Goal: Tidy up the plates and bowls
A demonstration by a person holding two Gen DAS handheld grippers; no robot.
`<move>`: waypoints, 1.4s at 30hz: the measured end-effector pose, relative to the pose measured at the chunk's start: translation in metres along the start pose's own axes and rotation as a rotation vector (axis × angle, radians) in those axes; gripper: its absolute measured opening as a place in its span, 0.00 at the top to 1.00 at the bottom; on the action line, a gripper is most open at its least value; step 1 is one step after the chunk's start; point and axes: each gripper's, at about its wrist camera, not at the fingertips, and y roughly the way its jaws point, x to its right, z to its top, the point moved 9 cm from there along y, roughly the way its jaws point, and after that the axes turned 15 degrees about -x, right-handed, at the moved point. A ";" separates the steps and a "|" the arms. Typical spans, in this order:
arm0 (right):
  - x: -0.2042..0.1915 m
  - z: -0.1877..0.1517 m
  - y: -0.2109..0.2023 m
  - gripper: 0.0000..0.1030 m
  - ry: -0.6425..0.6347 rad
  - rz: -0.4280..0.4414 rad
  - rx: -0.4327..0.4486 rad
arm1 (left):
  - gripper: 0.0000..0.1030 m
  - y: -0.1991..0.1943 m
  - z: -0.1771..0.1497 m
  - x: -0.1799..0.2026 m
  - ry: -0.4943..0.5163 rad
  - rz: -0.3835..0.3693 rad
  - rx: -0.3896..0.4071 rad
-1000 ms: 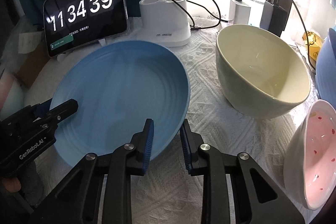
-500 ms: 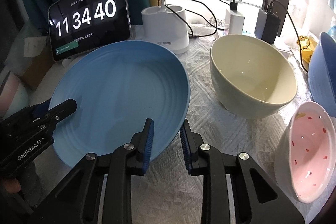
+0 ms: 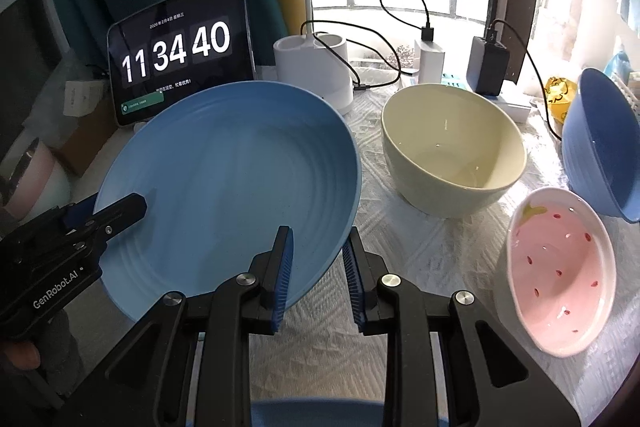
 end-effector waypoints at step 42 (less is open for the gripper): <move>0.038 -0.073 -0.098 0.73 0.047 -0.039 0.112 | 0.61 -0.078 -0.062 0.085 0.109 -0.046 0.062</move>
